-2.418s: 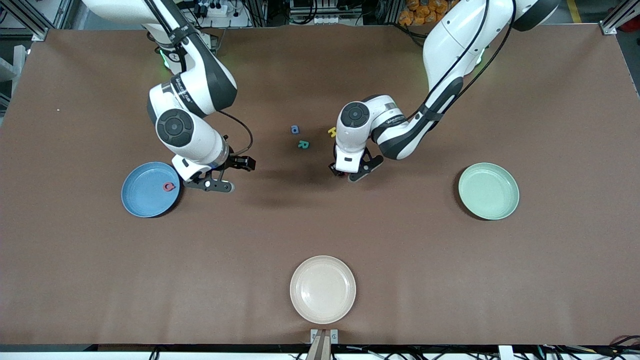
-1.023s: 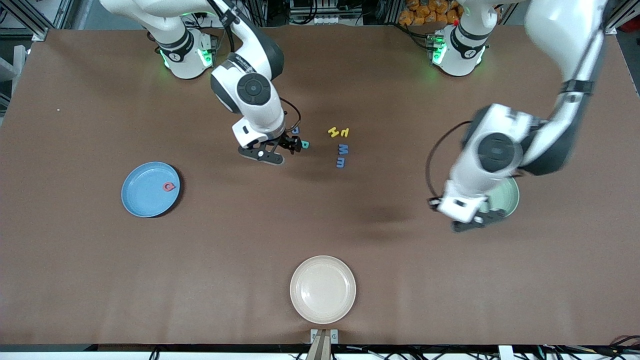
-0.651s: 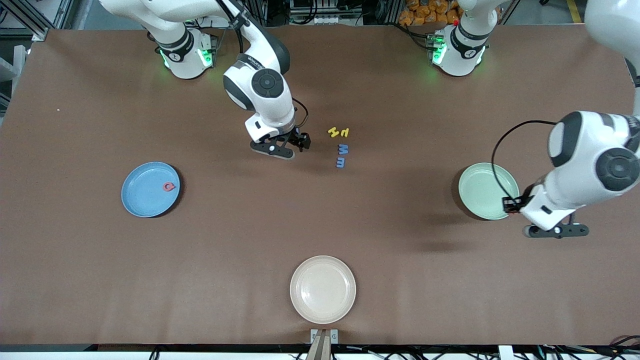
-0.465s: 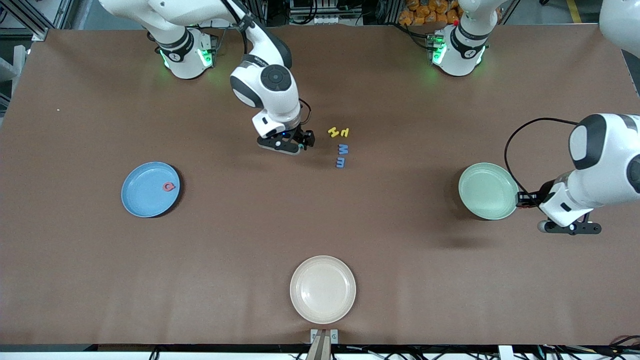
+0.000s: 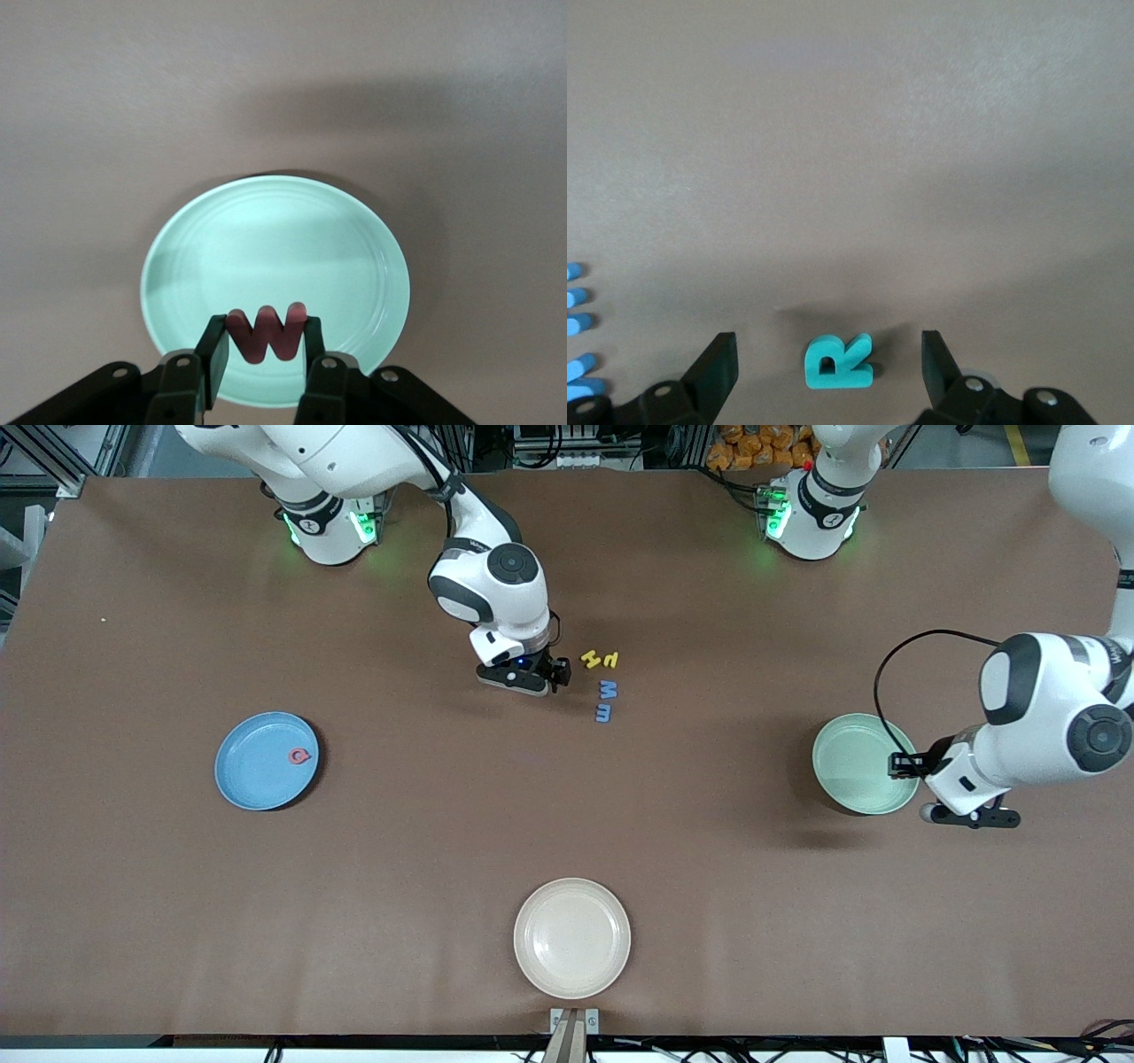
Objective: Sort uppercase to blue plate, lowercase to green plate
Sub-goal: 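Release the w on the green plate while the right gripper grasps R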
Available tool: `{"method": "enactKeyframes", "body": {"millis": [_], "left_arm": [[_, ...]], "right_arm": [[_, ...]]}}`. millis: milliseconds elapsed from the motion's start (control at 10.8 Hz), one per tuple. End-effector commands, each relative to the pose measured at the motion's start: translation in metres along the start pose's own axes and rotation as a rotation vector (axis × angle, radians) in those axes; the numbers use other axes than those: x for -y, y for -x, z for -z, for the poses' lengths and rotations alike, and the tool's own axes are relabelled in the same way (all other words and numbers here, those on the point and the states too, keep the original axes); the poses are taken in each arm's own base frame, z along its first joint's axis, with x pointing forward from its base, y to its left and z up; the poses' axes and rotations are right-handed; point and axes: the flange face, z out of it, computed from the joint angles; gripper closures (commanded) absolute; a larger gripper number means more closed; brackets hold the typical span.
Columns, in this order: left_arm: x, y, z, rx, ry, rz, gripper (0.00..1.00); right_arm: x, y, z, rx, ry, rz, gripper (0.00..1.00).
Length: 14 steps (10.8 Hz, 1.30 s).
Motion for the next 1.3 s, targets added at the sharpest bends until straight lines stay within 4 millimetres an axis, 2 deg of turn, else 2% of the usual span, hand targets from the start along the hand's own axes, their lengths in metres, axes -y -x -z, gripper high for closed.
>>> {"method": "enactKeyframes", "body": {"millis": [0,186,279,372,651,744,837,1023,1116,1209], "left_arm": [[-0.006,0.017,-0.019,-0.016,0.0,0.0,1.0],[-0.012,0.028,-0.026,-0.015,-0.009,-0.009,1.0],[-0.011,0.027,-0.031,-0.008,-0.004,-0.009,0.92],[-0.014,0.031,-0.035,0.002,-0.023,-0.026,0.01],[-0.009,0.031,-0.02,-0.014,-0.093,-0.057,0.0],[-0.012,0.03,0.004,-0.045,-0.117,-0.063,0.0],[-0.023,0.027,0.035,-0.05,-0.134,-0.068,0.0],[-0.061,0.017,0.095,-0.041,-0.109,-0.067,0.0],[-0.105,0.014,0.114,-0.062,-0.07,-0.096,0.0],[-0.132,0.014,0.125,-0.085,-0.078,-0.096,0.0]], "right_arm": [[0.006,0.001,-0.007,-0.004,-0.032,-0.011,0.07],[0.004,0.001,-0.013,0.003,-0.026,-0.013,0.13],[0.004,0.001,-0.013,0.003,-0.026,-0.017,0.14],[0.004,0.002,-0.014,0.005,-0.025,-0.017,0.17],[0.003,0.005,-0.024,0.019,-0.021,-0.019,0.19],[0.003,0.006,-0.026,0.024,-0.024,-0.027,0.2],[0.003,0.006,-0.026,0.024,-0.025,-0.033,0.2],[0.003,0.007,-0.027,0.024,-0.026,-0.034,0.32],[0.003,0.007,-0.027,0.025,-0.026,-0.037,0.35],[0.003,0.007,-0.027,0.024,-0.024,-0.037,0.42]]}}
